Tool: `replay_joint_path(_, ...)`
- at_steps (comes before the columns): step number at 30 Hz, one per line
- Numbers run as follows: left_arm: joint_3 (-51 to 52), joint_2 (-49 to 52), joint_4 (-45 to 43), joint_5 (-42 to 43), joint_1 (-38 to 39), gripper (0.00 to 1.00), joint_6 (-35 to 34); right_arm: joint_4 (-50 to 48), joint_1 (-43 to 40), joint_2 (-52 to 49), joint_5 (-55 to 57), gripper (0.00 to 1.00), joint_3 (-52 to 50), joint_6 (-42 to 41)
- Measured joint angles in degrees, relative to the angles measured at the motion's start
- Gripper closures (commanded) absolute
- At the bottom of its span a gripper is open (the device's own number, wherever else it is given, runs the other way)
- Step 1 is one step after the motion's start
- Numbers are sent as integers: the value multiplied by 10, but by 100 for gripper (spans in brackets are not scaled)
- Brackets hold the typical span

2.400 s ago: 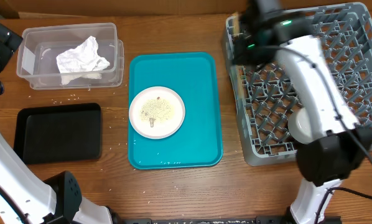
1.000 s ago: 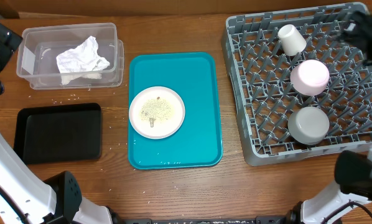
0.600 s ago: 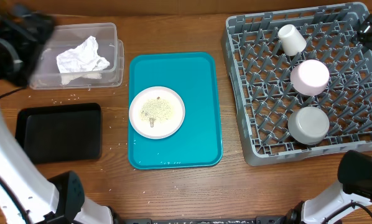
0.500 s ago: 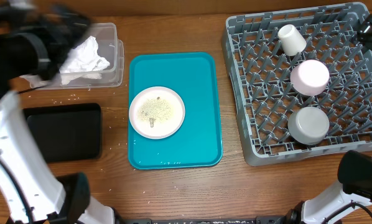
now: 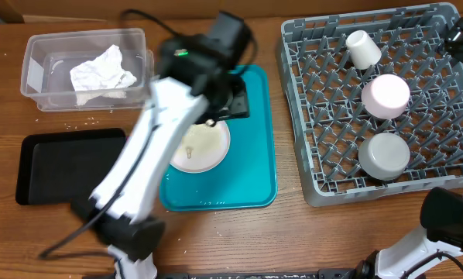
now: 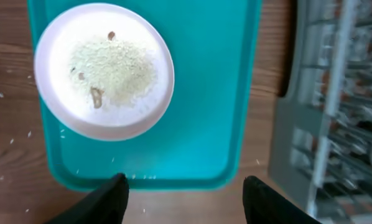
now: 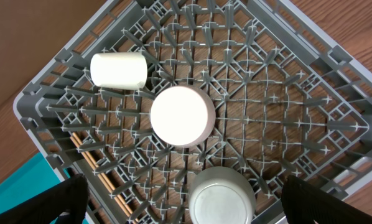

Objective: Sort waste into correct bins and load items into the dishwasher
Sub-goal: 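Reach the left gripper to the rice plate and grasp its rim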

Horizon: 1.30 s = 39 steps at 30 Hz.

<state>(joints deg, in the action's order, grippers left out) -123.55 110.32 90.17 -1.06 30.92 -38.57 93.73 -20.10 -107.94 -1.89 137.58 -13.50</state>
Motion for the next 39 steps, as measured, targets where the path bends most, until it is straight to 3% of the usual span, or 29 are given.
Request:
replay_joint_path(6, 13, 137, -70, -28, 9, 38, -10, 0, 0, 0, 0, 0, 0, 0)
replay_joint_path(13, 14, 254, -106, -38, 9, 49, -31, 0, 0, 0, 0, 0, 0, 0)
replay_joint_path(23, 14, 315, -105, -40, 9, 57, -45, 0, 0, 0, 0, 0, 0, 0)
replay_joint_path(24, 14, 315, -105, -40, 9, 61, -47, 0, 0, 0, 0, 0, 0, 0)
replay_joint_path(26, 14, 315, -105, -40, 9, 87, -49, 0, 0, 0, 0, 0, 0, 0)
replay_joint_path(28, 14, 315, -104, -42, 8, 96, -51, 0, 0, 0, 0, 0, 0, 0)
replay_joint_path(39, -3, 321, -38, -49, 8, 96, -64, 0, 0, 0, 0, 0, 0, 0)
